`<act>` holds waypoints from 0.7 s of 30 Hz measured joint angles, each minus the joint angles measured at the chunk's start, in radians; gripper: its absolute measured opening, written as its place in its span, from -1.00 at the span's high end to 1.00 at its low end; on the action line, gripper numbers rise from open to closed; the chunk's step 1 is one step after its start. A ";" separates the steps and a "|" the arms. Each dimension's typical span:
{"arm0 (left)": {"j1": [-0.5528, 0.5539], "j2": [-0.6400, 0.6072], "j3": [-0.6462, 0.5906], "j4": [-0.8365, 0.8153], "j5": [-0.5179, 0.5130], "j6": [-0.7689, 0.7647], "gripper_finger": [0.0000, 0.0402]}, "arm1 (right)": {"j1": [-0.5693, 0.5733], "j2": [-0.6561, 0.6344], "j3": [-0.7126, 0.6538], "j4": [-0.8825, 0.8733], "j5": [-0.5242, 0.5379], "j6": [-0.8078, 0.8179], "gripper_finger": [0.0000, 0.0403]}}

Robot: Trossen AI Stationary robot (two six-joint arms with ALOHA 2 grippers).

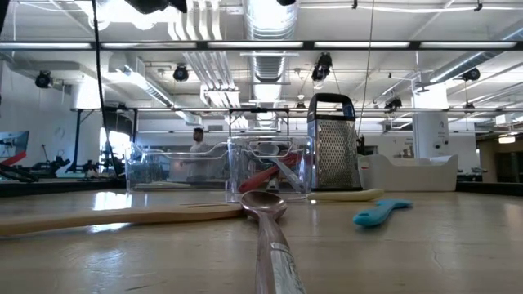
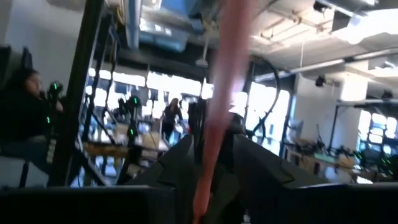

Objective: Pick & Place Kitchen Items
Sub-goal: Put the pink spatula into the white bin

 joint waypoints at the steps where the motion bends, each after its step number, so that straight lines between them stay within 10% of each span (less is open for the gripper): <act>1: 0.001 -0.019 0.000 -0.053 -0.002 0.007 0.83 | 0.022 -0.007 0.000 -0.013 0.035 -0.009 0.42; 11: 0.016 -0.244 0.021 -0.713 -0.028 0.046 0.83 | 0.223 -0.108 0.000 -0.324 0.360 0.214 0.02; 21: 0.019 -0.254 0.174 -1.415 0.032 -0.065 0.83 | 0.190 -0.271 0.008 -0.899 0.322 0.712 -0.11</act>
